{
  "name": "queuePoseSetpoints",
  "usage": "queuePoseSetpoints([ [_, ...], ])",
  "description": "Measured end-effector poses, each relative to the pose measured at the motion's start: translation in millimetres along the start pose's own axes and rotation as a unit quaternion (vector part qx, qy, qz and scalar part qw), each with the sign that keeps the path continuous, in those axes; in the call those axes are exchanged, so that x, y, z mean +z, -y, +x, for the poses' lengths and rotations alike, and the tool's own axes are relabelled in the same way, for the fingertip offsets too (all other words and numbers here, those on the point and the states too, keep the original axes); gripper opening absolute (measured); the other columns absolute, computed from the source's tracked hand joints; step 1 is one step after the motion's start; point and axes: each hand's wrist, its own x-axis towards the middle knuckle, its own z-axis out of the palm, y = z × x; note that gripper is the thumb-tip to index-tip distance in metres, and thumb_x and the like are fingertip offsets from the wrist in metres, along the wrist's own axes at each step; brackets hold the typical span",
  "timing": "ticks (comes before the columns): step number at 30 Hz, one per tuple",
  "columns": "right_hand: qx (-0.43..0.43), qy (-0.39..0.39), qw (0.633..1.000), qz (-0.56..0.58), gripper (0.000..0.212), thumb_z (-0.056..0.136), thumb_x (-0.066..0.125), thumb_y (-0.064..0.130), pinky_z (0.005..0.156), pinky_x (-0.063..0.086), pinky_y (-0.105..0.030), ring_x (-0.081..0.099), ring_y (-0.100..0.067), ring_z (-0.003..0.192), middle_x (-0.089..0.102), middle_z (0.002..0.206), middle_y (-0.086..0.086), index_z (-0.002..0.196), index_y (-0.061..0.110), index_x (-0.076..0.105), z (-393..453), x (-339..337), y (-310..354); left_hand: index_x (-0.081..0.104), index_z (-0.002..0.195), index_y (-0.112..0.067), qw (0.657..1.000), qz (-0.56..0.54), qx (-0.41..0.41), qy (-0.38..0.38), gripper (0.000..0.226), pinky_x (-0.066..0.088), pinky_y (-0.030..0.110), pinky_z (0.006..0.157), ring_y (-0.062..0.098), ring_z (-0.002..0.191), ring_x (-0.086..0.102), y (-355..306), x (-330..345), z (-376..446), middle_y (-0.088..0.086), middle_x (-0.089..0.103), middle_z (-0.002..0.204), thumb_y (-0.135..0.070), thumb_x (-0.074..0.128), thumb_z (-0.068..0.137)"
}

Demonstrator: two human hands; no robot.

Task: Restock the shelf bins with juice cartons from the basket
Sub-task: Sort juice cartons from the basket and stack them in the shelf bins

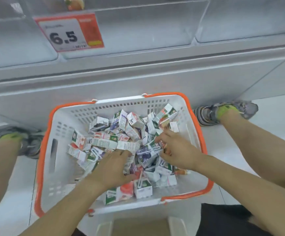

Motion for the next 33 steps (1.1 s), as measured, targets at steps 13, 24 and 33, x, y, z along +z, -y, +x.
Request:
queuePoseSetpoints([
  [13, 0.154, 0.073, 0.978, -0.125, 0.063, 0.085, 0.062, 0.021, 0.089, 0.053, -0.045, 0.054, -0.033, 0.111, 0.052, 0.124, -0.012, 0.142, 0.015, 0.035, 7.8, 5.0, -24.6, 0.036, 0.140, -0.018, 0.999, -0.011, -0.047, -0.013, 0.088, 0.047, 0.039, 0.086, 0.019, 0.086, 0.062, -0.3, -1.0, 15.7, -0.004, 0.066, 0.091, -0.080, 0.048, 0.079],
  [24, 0.183, 0.026, 0.983, 0.008, 0.052, 0.078, 0.078, 0.048, 0.068, 0.050, -0.030, 0.061, -0.018, 0.086, 0.063, 0.101, -0.001, 0.114, 0.017, 0.056, 9.4, -16.1, -8.7, 0.044, 0.139, -0.015, 0.997, -0.021, -0.009, -0.067, 0.074, 0.037, 0.037, 0.102, 0.024, 0.126, 0.038, -31.6, 5.1, 50.3, 0.004, 0.045, 0.135, -0.064, 0.058, 0.085],
  [33, 0.285, -0.067, 0.946, 0.140, 0.032, 0.078, 0.076, 0.030, 0.061, 0.054, -0.023, 0.068, -0.012, 0.072, 0.068, 0.085, 0.007, 0.103, 0.014, 0.065, 11.3, -29.0, -3.2, 0.071, 0.085, -0.014, 0.945, -0.293, -0.089, -0.114, 0.035, 0.047, 0.026, 0.063, 0.018, 0.072, 0.063, -28.3, -14.5, 39.5, -0.002, 0.068, 0.080, -0.044, 0.082, 0.073],
])
